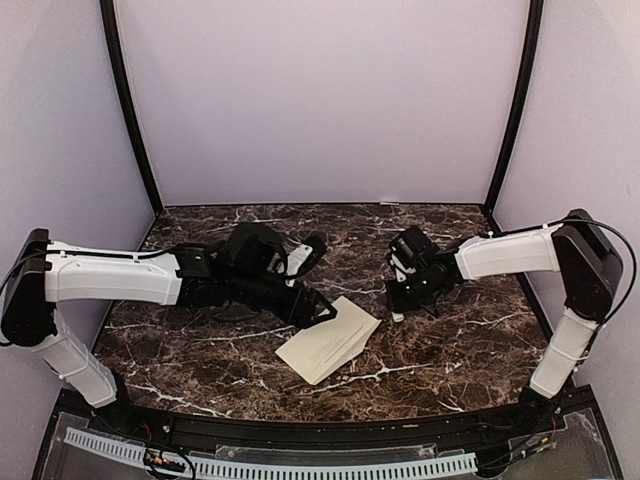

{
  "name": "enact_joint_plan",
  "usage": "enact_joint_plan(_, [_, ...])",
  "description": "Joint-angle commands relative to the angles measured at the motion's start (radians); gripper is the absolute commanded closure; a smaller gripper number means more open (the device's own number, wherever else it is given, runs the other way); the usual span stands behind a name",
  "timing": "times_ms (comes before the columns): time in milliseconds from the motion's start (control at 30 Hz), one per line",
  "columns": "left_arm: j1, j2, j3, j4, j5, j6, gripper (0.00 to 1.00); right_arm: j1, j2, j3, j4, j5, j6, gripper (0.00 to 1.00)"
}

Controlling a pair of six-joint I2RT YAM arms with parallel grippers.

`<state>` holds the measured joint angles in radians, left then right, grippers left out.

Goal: Place the letter into the envelope and seal it
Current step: Paint the envelope at the center of the board.

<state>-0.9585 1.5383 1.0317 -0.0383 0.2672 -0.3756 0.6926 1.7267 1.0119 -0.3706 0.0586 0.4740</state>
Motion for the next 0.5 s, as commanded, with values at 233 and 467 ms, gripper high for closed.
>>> enact_joint_plan(233, [-0.162,0.111,0.068,-0.116,-0.14,0.077,0.3,-0.004,0.014,0.02,0.012,-0.004,0.012,0.65])
enact_joint_plan(467, [-0.239,0.179,0.093,-0.094,-0.137,0.058,0.23,-0.005,-0.022,0.019,0.021,-0.033,0.013,0.5])
